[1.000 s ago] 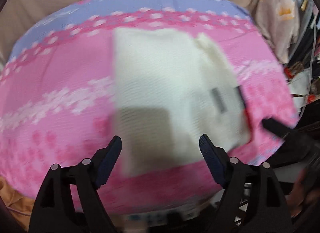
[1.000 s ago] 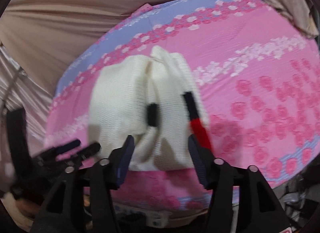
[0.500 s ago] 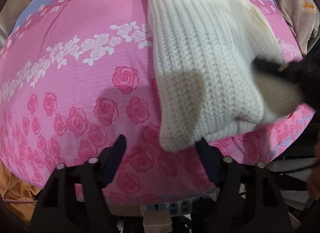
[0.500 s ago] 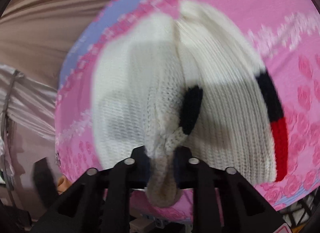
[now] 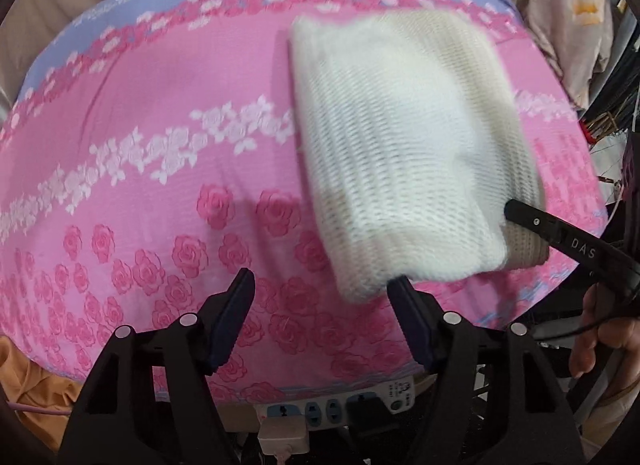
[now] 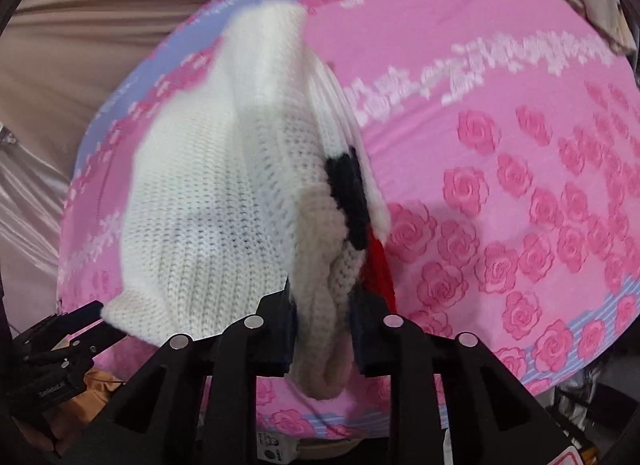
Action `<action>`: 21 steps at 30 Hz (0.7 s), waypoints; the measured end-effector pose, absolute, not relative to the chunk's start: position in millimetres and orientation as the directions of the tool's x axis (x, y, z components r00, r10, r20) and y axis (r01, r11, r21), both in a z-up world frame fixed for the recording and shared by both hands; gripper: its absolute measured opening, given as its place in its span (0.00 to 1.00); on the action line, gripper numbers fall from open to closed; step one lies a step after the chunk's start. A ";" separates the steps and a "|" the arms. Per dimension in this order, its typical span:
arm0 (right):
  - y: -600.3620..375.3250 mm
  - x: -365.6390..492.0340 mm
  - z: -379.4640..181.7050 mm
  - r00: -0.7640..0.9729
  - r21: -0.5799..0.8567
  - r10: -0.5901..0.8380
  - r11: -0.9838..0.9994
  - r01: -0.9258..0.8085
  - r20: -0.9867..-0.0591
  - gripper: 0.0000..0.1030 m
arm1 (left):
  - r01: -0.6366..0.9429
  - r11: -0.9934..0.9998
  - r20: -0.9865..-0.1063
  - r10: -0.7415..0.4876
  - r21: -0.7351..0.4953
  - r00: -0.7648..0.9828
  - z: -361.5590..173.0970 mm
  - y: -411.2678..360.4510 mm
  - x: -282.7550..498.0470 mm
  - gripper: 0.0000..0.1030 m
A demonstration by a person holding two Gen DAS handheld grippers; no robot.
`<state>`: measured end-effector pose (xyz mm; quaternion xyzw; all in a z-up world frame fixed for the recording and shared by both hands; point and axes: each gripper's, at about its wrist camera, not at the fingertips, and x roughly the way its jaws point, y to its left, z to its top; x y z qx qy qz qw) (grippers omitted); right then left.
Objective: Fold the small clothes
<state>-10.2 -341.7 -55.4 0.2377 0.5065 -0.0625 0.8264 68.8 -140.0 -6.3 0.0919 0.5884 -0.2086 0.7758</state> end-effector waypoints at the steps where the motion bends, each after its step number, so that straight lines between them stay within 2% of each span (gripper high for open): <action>1: -341.0 -10.2 -52.7 0.484 0.320 0.127 0.884 0.340 -0.866 0.24 | 0.431 0.894 -0.946 -0.239 -0.125 0.220 1.6 -142.7 71.0 0.64; 6: -363.5 -13.5 -58.0 0.478 0.346 0.136 0.856 0.384 -0.868 0.31 | 0.429 0.889 -0.917 -0.295 -0.160 0.270 33.9 -141.4 75.9 0.69; 12: -369.3 -12.5 -21.0 0.566 0.358 0.124 0.876 0.324 -0.815 0.33 | 0.399 0.913 -0.939 -0.211 -0.090 0.271 17.8 -157.8 92.6 0.71; 15: -365.3 8.0 -31.2 0.551 0.330 0.108 0.888 0.320 -0.827 0.34 | 0.407 0.913 -0.952 -0.148 -0.027 0.269 -1.2 -170.6 100.1 0.70; 16: -364.2 13.2 -41.3 0.520 0.313 0.109 0.893 0.324 -0.847 0.25 | 0.411 0.912 -0.955 -0.138 -0.018 0.263 -7.2 -173.4 101.8 0.70; 17: -365.5 19.4 -52.4 0.478 0.303 0.116 0.892 0.334 -0.871 0.20 | 0.409 0.912 -0.960 -0.124 -0.011 0.252 -13.8 -175.6 103.2 0.70; 21: -366.4 3.9 -15.3 0.593 0.348 0.110 0.887 0.303 -0.798 0.17 | 0.409 0.913 -0.964 -0.107 0.002 0.245 -21.8 -176.1 101.3 0.72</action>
